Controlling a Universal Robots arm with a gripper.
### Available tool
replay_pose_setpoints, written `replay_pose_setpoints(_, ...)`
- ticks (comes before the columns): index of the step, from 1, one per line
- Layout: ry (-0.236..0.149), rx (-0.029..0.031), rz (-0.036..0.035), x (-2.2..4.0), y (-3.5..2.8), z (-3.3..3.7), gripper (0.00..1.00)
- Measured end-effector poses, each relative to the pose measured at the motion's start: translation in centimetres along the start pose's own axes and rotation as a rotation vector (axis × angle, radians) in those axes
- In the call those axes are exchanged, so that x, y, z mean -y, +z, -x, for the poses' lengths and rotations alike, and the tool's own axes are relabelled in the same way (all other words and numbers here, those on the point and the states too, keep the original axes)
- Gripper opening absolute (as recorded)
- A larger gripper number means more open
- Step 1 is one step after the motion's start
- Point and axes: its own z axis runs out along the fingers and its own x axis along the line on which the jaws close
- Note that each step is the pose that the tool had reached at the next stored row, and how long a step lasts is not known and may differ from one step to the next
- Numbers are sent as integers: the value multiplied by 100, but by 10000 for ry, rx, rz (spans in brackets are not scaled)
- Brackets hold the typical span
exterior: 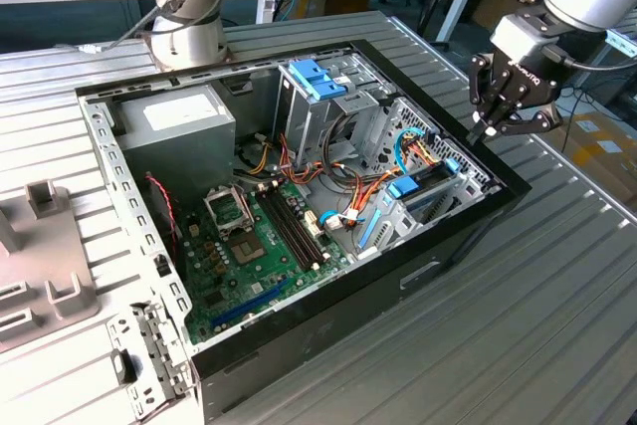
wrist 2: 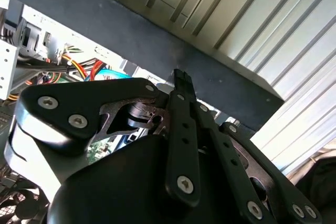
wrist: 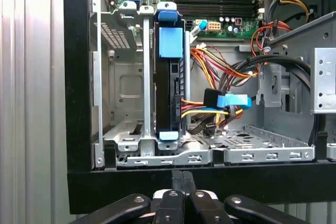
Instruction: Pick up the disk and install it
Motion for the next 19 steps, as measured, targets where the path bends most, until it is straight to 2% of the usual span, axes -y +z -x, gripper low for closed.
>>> replay_pose_setpoints(19, 0, 0, 4, 21, 0, 0, 11)
